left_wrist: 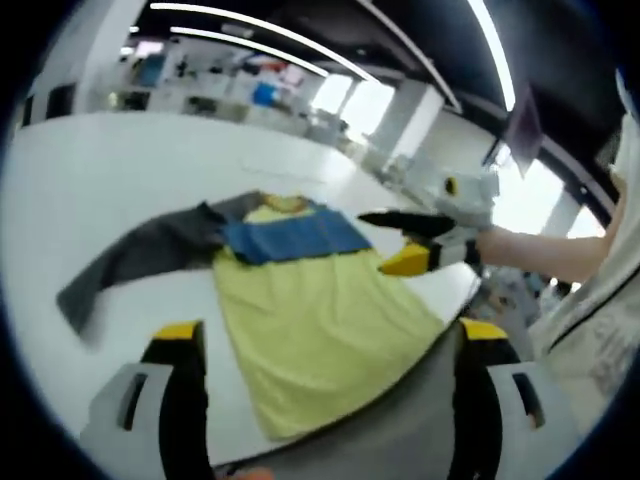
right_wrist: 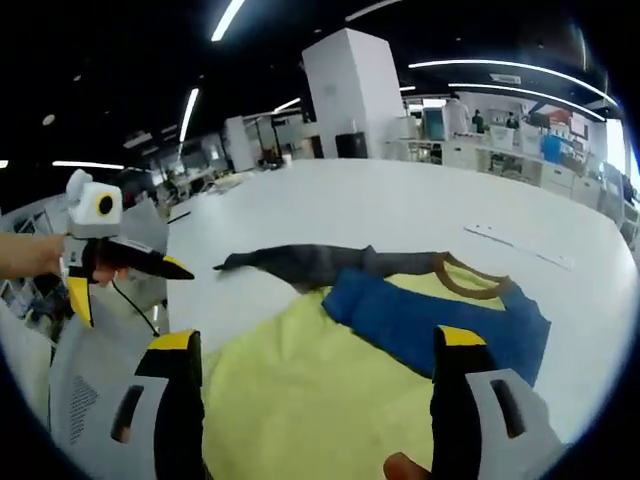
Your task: Fold the garment on the visible template until the final outline fits inside the template.
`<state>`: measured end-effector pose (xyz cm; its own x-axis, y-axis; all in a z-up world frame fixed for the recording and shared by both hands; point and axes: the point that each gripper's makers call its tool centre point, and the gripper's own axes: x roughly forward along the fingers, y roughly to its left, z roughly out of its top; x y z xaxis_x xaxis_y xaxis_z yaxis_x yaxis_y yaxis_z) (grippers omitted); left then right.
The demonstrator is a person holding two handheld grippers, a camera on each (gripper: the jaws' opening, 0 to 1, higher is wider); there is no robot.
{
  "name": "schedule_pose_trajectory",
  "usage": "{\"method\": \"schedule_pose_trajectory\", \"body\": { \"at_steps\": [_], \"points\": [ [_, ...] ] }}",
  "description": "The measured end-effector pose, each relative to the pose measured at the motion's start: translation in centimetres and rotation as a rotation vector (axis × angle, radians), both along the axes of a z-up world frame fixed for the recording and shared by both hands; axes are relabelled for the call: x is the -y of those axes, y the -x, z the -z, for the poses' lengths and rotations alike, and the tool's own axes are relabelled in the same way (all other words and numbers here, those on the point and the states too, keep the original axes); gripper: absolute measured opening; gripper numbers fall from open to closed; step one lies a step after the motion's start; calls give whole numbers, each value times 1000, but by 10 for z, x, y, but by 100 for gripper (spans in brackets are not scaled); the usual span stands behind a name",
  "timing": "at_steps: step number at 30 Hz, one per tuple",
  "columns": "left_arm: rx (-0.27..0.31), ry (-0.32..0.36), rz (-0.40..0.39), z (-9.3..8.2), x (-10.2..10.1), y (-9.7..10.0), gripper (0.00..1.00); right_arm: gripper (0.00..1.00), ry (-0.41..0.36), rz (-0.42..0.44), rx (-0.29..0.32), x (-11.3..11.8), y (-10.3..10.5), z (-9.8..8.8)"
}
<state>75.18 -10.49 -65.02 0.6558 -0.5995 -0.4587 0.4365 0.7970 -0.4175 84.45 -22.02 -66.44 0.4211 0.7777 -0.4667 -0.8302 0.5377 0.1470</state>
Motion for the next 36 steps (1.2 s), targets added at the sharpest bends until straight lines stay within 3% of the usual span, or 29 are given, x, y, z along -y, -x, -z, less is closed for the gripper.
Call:
{"method": "schedule_pose_trajectory", "body": {
  "at_steps": [9,21,36],
  "points": [
    [-1,-12,27,1,6,-10,99,94,42,56,-27,42,22,8],
    [-10,-16,65,7,18,-16,99,92,83,155,-29,99,40,4],
    [-26,-52,57,14,4,-22,97,90,96,236,-23,131,51,-3]
  ]
}}
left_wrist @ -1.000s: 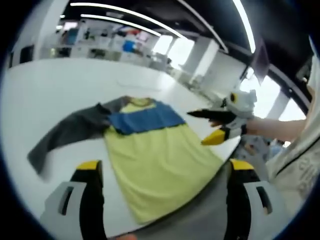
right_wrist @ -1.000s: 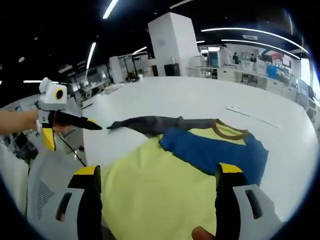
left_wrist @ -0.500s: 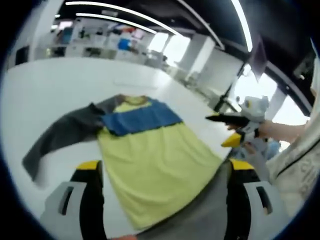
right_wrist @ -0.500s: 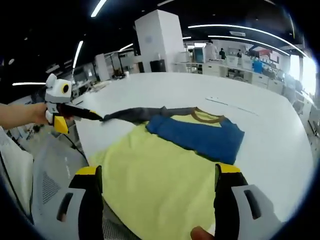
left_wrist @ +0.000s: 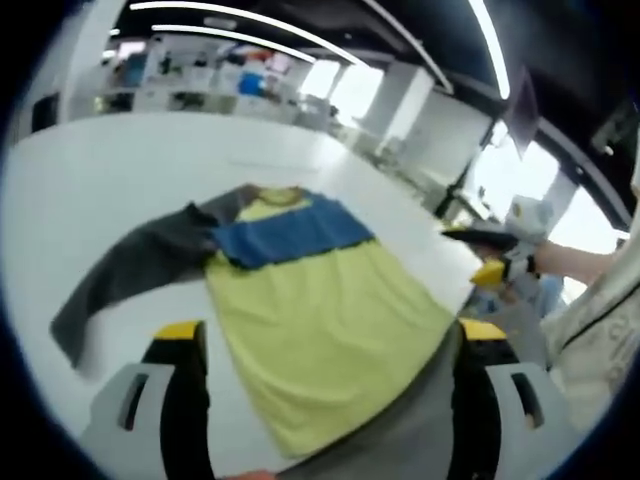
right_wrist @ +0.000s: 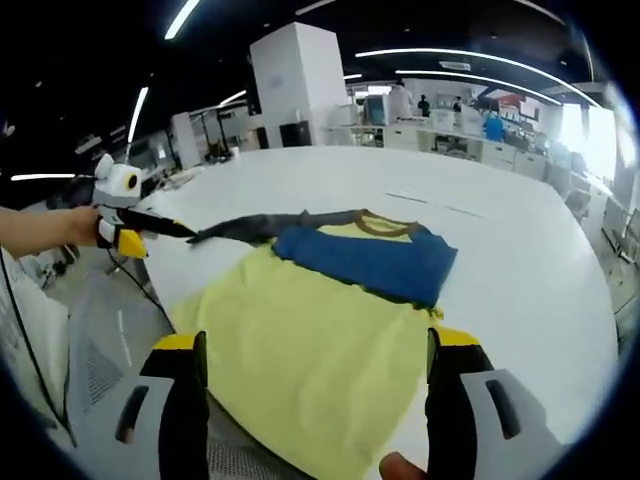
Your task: Fold the garment on the visible template until the final outline fits inside the template.
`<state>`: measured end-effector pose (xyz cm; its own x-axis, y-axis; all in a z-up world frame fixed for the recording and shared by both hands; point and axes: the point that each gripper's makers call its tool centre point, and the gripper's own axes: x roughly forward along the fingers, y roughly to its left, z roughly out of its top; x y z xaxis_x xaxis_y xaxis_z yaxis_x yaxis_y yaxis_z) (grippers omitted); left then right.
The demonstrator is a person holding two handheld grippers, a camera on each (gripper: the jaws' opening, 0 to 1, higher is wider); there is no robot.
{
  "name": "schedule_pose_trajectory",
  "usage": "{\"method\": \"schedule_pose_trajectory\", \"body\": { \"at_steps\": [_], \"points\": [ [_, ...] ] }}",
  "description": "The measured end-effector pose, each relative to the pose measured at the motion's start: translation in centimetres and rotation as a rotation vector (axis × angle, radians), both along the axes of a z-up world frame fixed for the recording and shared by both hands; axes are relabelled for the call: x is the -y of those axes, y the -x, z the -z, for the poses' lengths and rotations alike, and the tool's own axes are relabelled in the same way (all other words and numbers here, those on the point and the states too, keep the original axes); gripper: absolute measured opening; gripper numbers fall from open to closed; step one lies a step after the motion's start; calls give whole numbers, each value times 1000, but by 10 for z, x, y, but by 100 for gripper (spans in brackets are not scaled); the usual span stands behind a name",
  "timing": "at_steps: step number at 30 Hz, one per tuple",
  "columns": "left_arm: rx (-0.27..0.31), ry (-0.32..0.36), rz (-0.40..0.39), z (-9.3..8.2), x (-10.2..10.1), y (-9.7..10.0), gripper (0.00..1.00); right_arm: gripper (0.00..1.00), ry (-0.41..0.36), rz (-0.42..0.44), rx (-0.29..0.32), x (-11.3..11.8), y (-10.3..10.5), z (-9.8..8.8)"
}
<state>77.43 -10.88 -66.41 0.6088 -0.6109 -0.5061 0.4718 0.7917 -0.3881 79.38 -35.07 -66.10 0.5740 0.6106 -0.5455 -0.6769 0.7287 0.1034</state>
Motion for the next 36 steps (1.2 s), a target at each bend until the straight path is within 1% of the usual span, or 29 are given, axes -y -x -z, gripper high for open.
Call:
{"method": "schedule_pose_trajectory", "body": {
  "at_steps": [5,11,15,18,20,24,25,26,27,29,30,31,32,34,35,36],
  "points": [
    [-3,-12,-12,2,-7,-4,96,90,3,15,-5,5,4,0],
    [-3,-6,-28,1,-14,-7,96,90,-3,35,2,9,4,-4],
    [0,-31,-29,2,-21,-11,96,90,-4,43,6,12,4,-5],
    [18,-60,-51,-1,-31,-16,94,89,-5,47,4,13,5,-6],
    [34,-62,-74,-3,-37,-21,92,89,-6,51,3,14,6,-6],
    [40,-114,-150,2,-62,-30,92,89,-10,55,2,15,7,-6],
    [45,-130,-176,4,-72,-34,91,89,-10,56,1,15,7,-6],
    [46,-138,-191,5,-79,-36,91,89,-10,55,0,14,8,-6],
    [42,-150,-210,7,-85,-38,91,89,-10,55,0,15,8,-6],
    [28,-193,-260,12,-106,-43,87,89,-10,55,0,15,9,-6],
    [7,-223,-291,18,-120,-44,85,89,-10,56,-1,16,9,-6],
    [3,-238,-310,21,-129,-46,83,89,-9,56,-4,16,10,-6],
    [-8,-260,-342,27,-141,-48,83,89,-8,56,-6,16,10,-6],
    [-59,-289,-394,41,-162,-48,83,89,-6,56,-11,17,11,-5],
    [-77,-287,-416,45,-168,-48,83,89,-6,56,-11,17,12,-5],
    [-101,-263,-457,50,-177,-48,83,89,-7,57,-12,17,13,-5]
  ]
}}
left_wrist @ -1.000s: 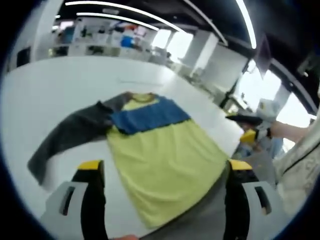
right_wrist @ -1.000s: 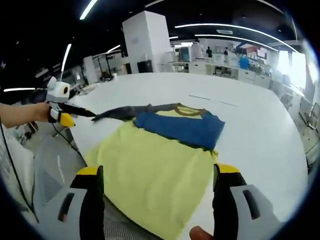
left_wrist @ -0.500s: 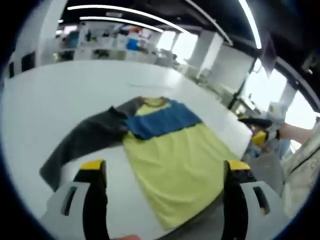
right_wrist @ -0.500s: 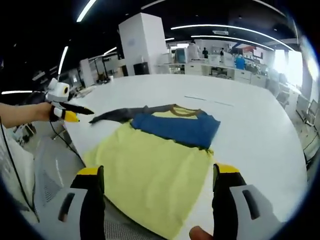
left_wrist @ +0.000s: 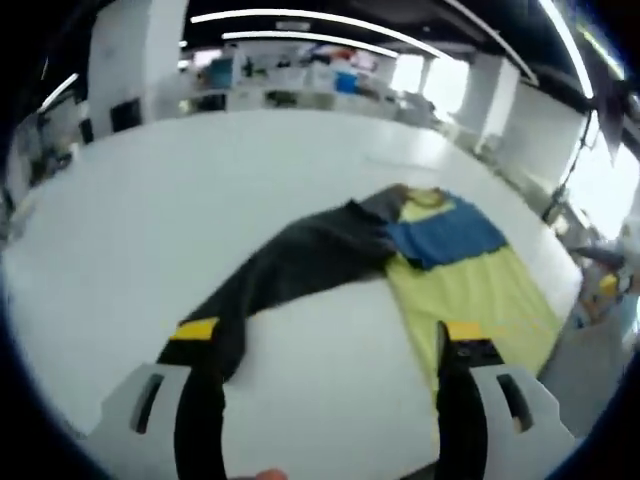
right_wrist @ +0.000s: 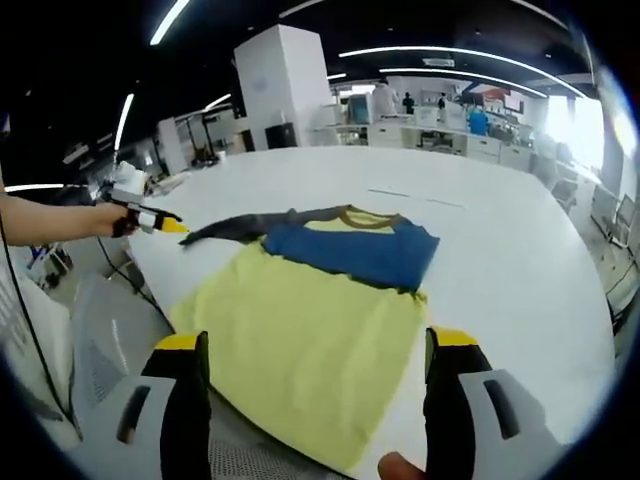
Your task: Fold the garment on the visible template until the final outline fits inside the template.
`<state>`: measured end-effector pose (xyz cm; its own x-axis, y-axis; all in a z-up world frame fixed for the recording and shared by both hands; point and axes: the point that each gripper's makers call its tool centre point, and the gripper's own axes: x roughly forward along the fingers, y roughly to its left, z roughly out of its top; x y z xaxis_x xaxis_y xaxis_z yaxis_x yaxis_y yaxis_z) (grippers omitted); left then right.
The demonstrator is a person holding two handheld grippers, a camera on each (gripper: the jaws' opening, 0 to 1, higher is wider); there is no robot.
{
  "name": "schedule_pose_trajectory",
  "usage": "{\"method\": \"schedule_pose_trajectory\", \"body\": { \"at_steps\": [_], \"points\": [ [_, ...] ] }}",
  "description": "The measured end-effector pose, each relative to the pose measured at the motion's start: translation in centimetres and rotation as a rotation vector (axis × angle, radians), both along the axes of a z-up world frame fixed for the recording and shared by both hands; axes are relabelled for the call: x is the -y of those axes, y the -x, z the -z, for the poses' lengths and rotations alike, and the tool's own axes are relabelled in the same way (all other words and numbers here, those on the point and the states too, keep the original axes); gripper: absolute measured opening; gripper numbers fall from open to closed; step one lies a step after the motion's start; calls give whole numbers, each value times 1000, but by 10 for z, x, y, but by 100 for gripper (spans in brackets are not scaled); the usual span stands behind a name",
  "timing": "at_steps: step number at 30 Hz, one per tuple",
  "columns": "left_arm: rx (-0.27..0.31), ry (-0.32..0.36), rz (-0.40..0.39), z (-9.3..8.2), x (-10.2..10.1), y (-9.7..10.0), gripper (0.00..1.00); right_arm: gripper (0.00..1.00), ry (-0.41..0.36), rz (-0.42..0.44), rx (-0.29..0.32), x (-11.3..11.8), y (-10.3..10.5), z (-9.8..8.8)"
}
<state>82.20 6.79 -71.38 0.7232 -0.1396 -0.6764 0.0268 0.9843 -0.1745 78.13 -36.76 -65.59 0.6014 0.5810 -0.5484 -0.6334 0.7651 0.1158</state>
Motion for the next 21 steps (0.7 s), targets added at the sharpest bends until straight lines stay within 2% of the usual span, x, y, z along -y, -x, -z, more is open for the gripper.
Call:
{"method": "schedule_pose_trajectory", "body": {
  "at_steps": [3,5,9,10,11,14,16,17,18,19,21],
  "points": [
    [17,119,-150,3,-21,-3,80,88,0,7,0,2,1,-1],
    [15,172,-223,9,-34,-3,79,88,1,14,-2,4,1,0],
    [-9,216,-265,17,-42,0,71,88,7,16,-14,5,4,4],
    [-28,266,-308,20,-43,2,68,88,8,16,-16,5,4,4],
    [-16,311,-350,19,-44,1,65,88,7,16,-16,4,4,4],
    [23,555,-574,18,-49,-1,61,88,9,17,-17,3,4,4],
    [35,691,-685,15,-43,3,60,88,9,17,-14,3,3,4],
    [37,771,-754,20,-42,4,59,88,8,17,-13,3,2,3],
    [35,812,-797,23,-42,6,59,88,11,14,-10,3,1,3],
    [31,856,-842,32,-51,7,59,87,17,10,-9,3,1,3],
    [9,898,-862,36,-46,11,59,87,29,0,-6,3,1,3]
  ]
}}
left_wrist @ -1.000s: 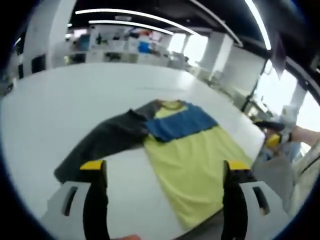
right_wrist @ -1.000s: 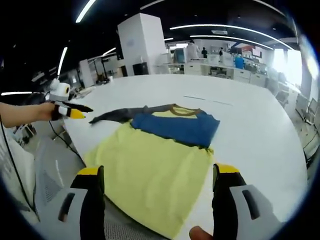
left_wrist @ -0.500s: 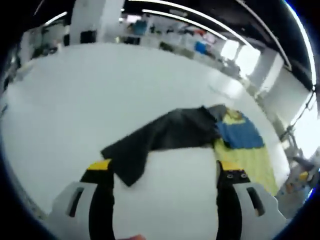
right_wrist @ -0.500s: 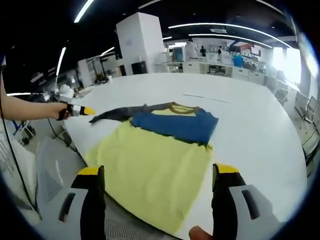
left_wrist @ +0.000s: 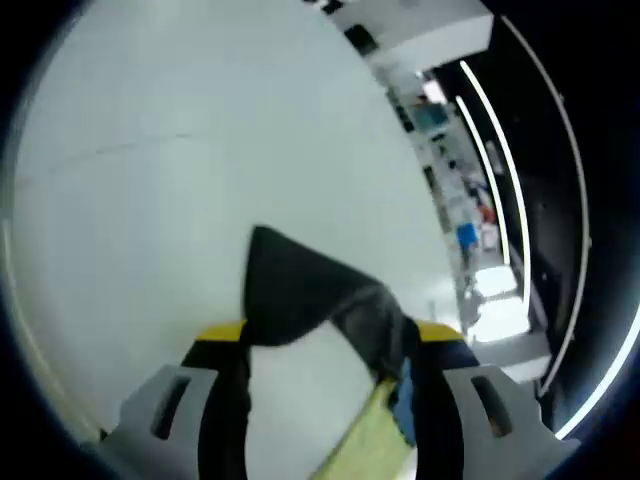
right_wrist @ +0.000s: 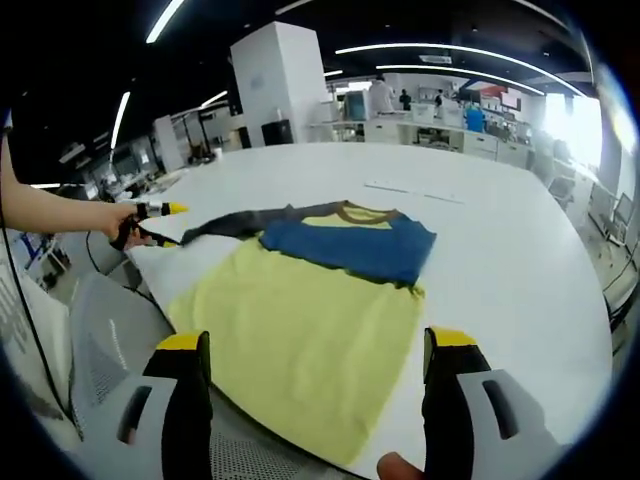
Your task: Fold the garment on the visible template until the final outline fits inside the template.
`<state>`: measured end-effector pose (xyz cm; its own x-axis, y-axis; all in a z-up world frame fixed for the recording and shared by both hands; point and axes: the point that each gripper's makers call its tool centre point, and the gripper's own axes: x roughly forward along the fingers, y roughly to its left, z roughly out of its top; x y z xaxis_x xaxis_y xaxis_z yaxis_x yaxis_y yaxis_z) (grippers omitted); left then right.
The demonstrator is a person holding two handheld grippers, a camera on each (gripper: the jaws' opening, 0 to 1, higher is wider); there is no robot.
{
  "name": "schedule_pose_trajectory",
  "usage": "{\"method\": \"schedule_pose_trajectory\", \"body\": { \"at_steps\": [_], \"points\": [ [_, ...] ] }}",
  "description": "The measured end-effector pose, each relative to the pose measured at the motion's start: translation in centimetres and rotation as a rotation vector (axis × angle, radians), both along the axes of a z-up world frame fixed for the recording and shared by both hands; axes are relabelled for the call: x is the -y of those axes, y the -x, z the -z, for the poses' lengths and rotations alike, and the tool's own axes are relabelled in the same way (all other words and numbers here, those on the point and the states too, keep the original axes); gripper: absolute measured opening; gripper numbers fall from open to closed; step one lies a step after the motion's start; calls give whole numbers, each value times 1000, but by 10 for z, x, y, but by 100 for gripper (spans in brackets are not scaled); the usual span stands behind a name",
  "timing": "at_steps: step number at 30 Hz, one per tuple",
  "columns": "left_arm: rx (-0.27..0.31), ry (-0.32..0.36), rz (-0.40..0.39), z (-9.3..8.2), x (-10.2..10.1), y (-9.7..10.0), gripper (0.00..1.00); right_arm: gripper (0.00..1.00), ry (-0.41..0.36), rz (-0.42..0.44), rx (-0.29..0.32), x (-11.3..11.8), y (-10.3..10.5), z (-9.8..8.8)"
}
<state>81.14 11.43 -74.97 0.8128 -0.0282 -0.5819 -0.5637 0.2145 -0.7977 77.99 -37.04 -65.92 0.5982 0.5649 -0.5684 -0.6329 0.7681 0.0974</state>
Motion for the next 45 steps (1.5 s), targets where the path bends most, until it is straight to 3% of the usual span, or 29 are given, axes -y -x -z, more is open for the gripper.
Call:
{"method": "schedule_pose_trajectory", "body": {
  "at_steps": [4,8,12,14,17,23,26,27,28,29,30,31,32,33,35,36,39,41,42,45],
  "points": [
    [-13,37,-26,9,-9,0,48,87,5,-7,-1,0,0,0],
    [-3,35,-48,1,-11,1,43,86,9,-3,7,3,-1,-2],
    [-19,32,-31,9,-14,-4,22,85,16,-2,0,5,0,0],
    [-34,7,-35,11,-15,-4,10,85,22,-4,-1,5,0,0],
    [-51,-58,-28,11,-19,-8,0,85,34,-9,2,6,1,0],
    [-35,-88,-46,1,-21,-15,0,85,36,-5,-3,7,3,2],
    [-18,-51,-96,0,-25,-10,0,85,33,-4,-4,6,3,1],
    [-11,-29,-104,1,-24,-9,7,85,33,-3,-3,6,3,1],
    [1,23,-143,0,-24,-8,20,85,34,-2,-4,6,3,2],
    [20,64,-206,1,-29,-9,40,84,34,-3,-6,6,3,2],
    [33,98,-248,2,-32,-10,46,84,34,-6,-8,5,3,2],
    [93,158,-289,-6,-36,-13,50,84,35,-8,-9,4,3,3],
    [100,183,-299,-1,-31,-11,52,84,36,-12,-11,3,4,3],
    [88,165,-304,4,-35,-9,52,84,37,-15,-12,3,4,4],
    [63,163,-285,-1,-33,-10,47,83,38,-25,-15,1,4,5],
    [53,170,-301,9,-36,-9,44,82,39,-28,-16,0,4,5],
    [35,187,-296,11,-33,-6,34,80,45,-33,-9,-1,2,4],
    [6,222,-309,22,-42,-8,26,80,39,-30,-5,-1,1,2],
    [22,175,-321,17,-37,-7,24,80,39,-30,-5,-1,1,1],
    [-6,222,-348,21,-33,-8,16,78,45,-30,-4,0,1,1]
  ]
}}
